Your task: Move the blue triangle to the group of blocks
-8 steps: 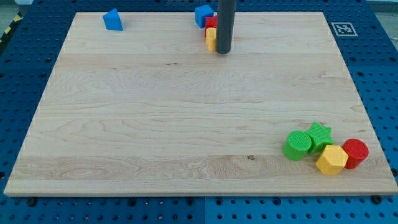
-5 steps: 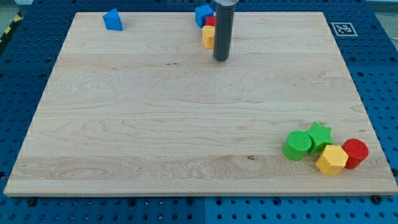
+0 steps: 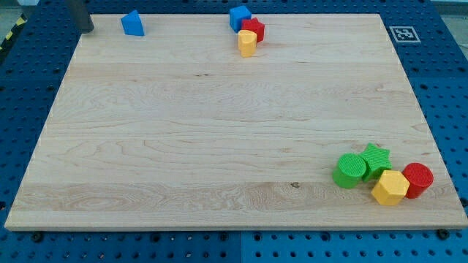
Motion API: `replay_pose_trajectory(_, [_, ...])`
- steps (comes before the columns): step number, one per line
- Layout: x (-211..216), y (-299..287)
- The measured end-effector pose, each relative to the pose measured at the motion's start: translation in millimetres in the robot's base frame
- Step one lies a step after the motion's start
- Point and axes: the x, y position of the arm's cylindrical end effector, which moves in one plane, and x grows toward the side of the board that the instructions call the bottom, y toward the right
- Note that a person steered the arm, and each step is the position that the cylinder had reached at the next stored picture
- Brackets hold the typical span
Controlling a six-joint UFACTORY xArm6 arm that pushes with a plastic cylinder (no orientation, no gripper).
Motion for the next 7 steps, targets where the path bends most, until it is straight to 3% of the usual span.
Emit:
replay_pose_trajectory(4, [-10.1, 62.9])
replay_pose_trajectory(7, [-5.9, 151.8])
